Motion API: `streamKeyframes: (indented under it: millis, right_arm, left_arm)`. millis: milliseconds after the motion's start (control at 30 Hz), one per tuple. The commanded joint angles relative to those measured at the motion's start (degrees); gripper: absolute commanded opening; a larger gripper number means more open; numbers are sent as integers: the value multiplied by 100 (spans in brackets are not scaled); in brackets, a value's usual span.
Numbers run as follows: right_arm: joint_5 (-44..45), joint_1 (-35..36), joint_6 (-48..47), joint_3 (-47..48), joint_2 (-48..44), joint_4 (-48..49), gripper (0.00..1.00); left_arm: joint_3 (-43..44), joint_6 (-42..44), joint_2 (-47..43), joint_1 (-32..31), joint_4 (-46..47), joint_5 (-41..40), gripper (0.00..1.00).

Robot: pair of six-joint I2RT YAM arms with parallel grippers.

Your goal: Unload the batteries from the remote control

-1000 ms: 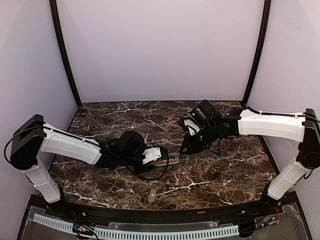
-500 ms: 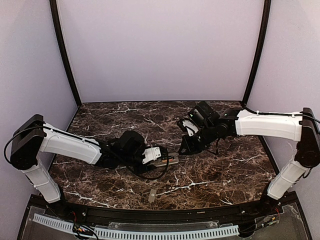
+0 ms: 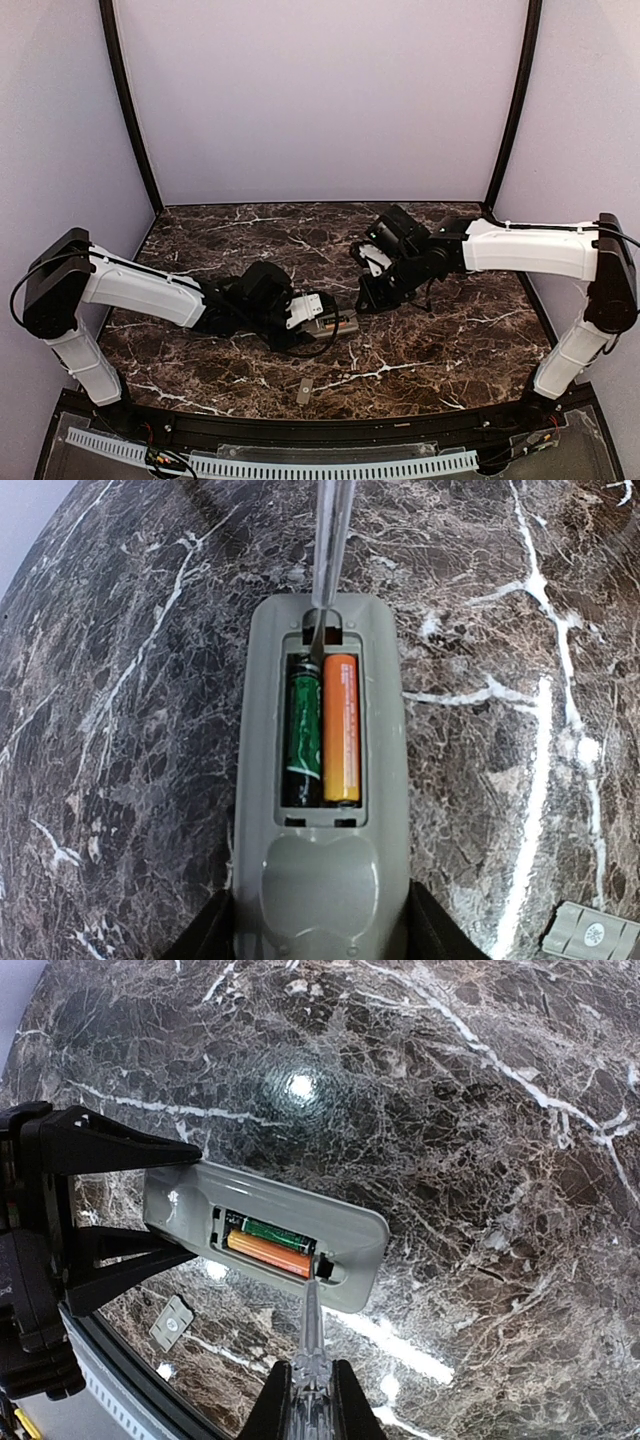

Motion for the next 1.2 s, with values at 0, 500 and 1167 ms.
streamKeyframes:
  millis: [0,500,1167]
  right_arm:
    - [205,144,-11,116,136,-299,0]
    - [-115,323,266,-42,488,-142,0]
    - [-1889,59,390,-1887,96,1839,0]
  left_arm:
    - [198,-341,33,-105,210,607,0]
    - [252,-767,576,-288,481,893,0]
    - [207,-766,740,-294,523,887,0]
